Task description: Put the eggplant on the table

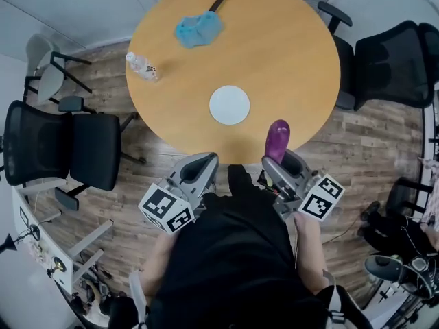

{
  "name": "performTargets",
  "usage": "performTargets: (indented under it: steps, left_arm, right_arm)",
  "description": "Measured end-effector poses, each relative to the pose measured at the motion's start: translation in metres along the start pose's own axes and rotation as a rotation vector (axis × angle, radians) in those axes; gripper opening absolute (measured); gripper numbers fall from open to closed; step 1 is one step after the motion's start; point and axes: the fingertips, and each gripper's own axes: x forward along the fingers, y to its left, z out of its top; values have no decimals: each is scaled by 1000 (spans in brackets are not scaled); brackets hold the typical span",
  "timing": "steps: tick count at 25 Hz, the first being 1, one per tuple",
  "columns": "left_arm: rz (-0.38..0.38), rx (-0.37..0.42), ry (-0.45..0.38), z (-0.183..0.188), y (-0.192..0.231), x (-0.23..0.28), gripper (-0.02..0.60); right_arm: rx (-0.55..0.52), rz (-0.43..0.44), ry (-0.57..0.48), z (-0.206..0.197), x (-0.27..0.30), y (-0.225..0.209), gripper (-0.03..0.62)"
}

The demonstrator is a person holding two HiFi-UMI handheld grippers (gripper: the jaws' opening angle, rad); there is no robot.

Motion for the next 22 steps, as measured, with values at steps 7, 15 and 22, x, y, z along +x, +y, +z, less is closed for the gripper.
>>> performTargets:
  steps: [7,15,22]
  left_arm:
    - [64,-53,-14,-1,-1,33,9]
    - [165,-84,-37,0,7,47,9]
    - [236,-100,-47,3,15,32,9]
  right_arm:
    - [-21,64,93,23,20,-28,198]
    - [-133,83,200,30,45,-58,198]
    - [-277,77,323,12,74,-64,198]
